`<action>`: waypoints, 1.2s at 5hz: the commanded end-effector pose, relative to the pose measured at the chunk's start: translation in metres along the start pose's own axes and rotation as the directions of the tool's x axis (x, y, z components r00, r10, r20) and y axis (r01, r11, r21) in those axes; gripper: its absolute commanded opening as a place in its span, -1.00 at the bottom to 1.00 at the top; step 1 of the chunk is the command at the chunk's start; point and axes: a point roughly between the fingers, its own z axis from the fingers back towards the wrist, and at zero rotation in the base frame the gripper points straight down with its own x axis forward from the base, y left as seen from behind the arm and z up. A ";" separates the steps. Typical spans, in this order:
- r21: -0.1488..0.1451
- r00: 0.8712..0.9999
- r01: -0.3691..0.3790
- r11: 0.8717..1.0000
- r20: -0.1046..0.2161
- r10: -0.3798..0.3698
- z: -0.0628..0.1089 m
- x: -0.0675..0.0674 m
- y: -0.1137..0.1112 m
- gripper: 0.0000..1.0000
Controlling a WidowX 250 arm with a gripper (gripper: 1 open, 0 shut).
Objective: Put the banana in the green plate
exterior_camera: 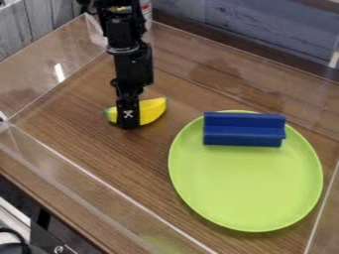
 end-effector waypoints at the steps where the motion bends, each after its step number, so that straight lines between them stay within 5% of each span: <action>1: 0.056 1.000 0.001 0.998 0.025 -0.002 0.017 0.007 0.007 -1.00; 6: 0.040 0.998 -0.049 0.998 0.028 0.048 0.032 0.018 0.003 -1.00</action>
